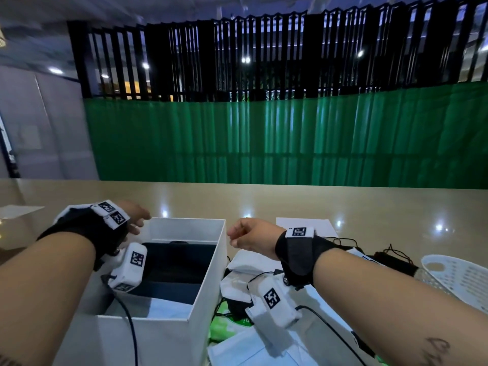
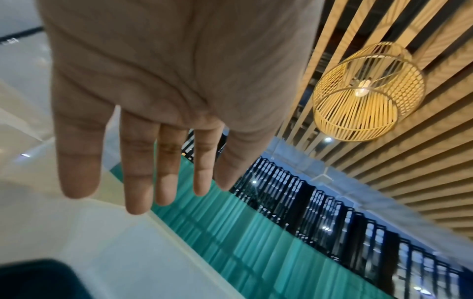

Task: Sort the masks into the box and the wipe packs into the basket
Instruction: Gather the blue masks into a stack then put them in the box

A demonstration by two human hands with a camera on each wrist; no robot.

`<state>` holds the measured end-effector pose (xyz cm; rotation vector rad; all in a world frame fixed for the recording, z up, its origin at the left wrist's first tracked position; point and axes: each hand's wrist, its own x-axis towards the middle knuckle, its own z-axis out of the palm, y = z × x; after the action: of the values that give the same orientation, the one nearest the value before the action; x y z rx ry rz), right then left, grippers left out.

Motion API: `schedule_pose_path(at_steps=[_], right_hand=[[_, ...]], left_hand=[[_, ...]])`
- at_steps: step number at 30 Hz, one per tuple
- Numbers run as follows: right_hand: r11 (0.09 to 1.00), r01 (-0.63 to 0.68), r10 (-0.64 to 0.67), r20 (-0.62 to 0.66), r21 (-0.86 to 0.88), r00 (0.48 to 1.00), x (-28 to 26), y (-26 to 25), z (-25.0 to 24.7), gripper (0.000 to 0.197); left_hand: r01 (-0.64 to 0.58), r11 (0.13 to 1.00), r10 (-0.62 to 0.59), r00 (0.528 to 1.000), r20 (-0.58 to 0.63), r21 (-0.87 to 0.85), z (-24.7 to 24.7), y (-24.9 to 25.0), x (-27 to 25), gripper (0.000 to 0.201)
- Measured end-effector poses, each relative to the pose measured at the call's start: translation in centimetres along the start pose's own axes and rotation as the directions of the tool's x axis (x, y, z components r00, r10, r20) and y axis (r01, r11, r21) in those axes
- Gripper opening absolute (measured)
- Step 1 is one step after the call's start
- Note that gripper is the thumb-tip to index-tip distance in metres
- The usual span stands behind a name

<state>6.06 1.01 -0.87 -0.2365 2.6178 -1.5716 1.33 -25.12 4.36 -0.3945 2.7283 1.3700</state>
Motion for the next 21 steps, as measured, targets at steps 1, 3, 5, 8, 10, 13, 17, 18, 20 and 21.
schedule_pose_path(at_steps=[1,3,5,8,10,13,17,18,20,21], right_hand=[[1.000,0.002,-0.002,-0.009,-0.021,1.000,-0.3,0.2,-0.5,0.025],[0.999,-0.006,0.006,-0.022,-0.040,1.000,-1.1,0.8,-1.9,0.022],[0.998,-0.025,0.023,-0.038,-0.055,0.999,-2.1,1.3,-3.5,0.018],[0.993,-0.082,0.073,-0.095,-0.089,0.993,-4.1,2.5,-6.3,0.008],[0.989,-0.131,0.121,-0.121,-0.075,0.985,-5.6,3.7,-8.2,0.004],[0.967,-0.248,0.239,-0.135,-0.059,0.962,-8.3,6.3,-10.7,0.003],[0.923,-0.384,0.382,-0.142,0.014,0.913,-11.8,9.5,-13.0,0.009],[0.913,-0.408,0.407,-0.141,0.028,0.902,-12.5,10.1,-13.2,0.009],[0.896,-0.437,0.444,-0.124,0.081,0.887,-13.5,11.1,-13.5,0.007],[0.889,-0.446,0.456,-0.117,0.105,0.882,-13.8,11.5,-13.4,0.006]], left_hand=[[-0.027,1.000,0.027,0.999,0.021,-0.008,0.2,0.7,-0.3,0.014],[-0.088,0.996,0.088,0.996,0.035,-0.005,0.6,2.4,-1.1,0.010],[-0.159,0.987,0.160,0.985,0.058,-0.020,1.2,4.2,-2.2,0.003],[-0.282,0.959,0.282,0.949,0.141,-0.021,2.8,6.9,-3.6,0.009],[-0.351,0.936,0.345,0.911,0.224,-0.016,4.4,8.5,-5.2,0.007],[-0.459,0.887,0.411,0.838,0.358,0.056,7.5,10.4,-7.6,0.010],[-0.540,0.831,0.427,0.770,0.475,0.129,12.7,11.3,-10.0,0.010],[-0.548,0.824,0.420,0.761,0.493,0.145,14.0,11.2,-10.3,0.009],[-0.538,0.822,0.377,0.761,0.529,0.188,16.4,10.6,-10.7,0.012],[-0.522,0.824,0.340,0.766,0.546,0.219,17.6,10.3,-10.8,0.016]])
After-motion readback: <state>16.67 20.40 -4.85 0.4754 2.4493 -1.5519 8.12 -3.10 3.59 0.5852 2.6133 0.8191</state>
